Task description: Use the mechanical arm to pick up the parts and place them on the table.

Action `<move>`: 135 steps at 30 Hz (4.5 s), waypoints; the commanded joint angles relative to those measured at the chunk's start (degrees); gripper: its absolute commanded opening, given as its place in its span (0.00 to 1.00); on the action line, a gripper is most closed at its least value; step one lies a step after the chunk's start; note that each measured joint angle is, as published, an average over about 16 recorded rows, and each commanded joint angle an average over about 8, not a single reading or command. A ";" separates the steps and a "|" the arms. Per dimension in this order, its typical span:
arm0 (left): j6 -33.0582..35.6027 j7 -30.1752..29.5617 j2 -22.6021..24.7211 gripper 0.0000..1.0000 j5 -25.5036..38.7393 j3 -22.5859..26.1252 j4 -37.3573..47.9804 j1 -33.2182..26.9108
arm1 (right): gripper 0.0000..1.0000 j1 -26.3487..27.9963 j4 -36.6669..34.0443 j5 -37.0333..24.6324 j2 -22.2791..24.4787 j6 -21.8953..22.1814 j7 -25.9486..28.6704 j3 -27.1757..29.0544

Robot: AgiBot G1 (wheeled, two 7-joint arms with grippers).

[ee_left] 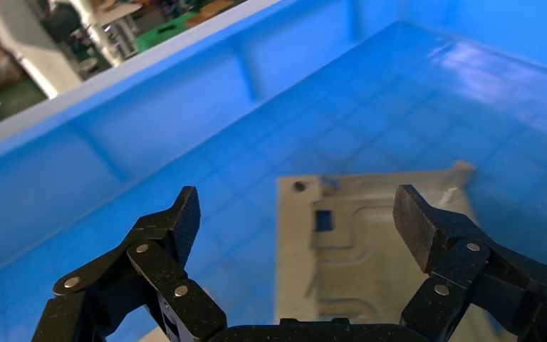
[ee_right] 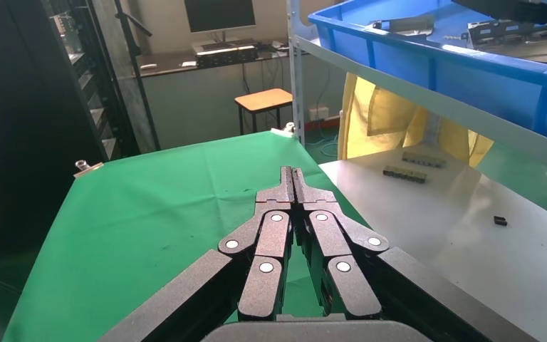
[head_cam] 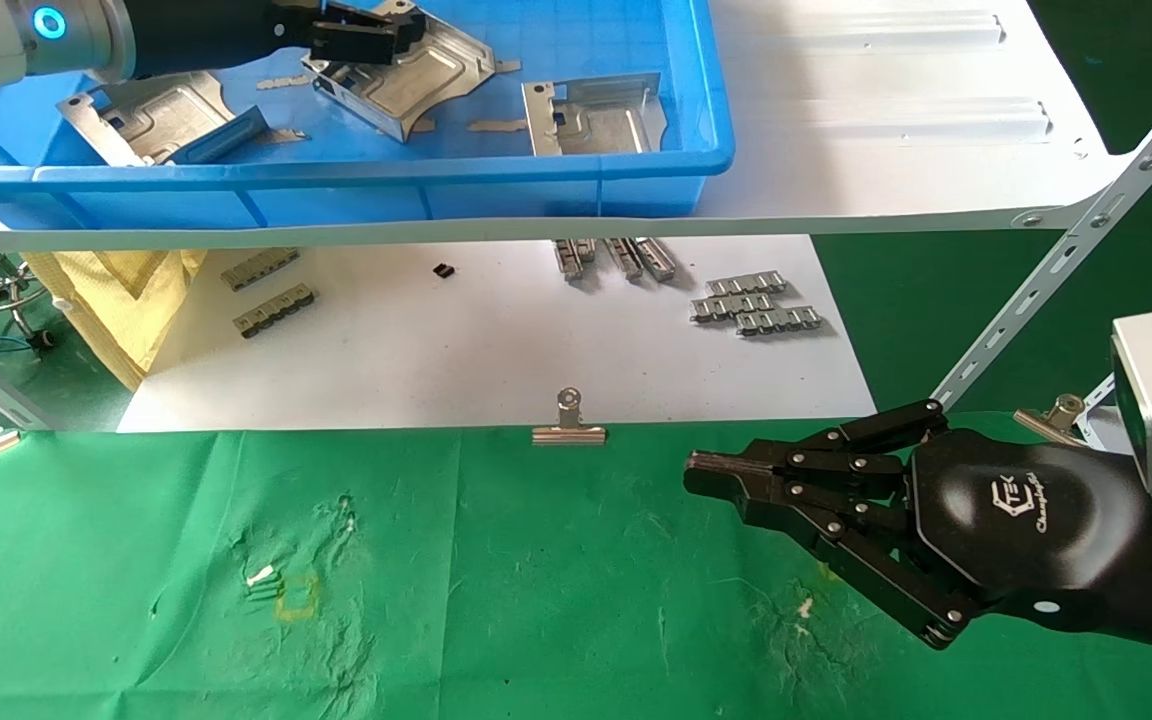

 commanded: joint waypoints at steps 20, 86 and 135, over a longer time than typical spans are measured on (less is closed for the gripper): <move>2.23 -0.46 0.81 0.00 2.06 1.39 6.11 -2.71 | 0.00 0.00 0.00 0.00 0.00 0.00 0.00 0.00; 37.10 39.89 -29.38 0.00 -17.85 14.24 -24.07 26.14 | 1.00 0.00 0.00 0.00 0.00 0.00 0.00 0.00; 39.59 27.98 -21.80 1.00 -26.48 9.77 4.13 27.63 | 1.00 -0.01 -0.02 0.01 0.01 0.01 0.00 0.00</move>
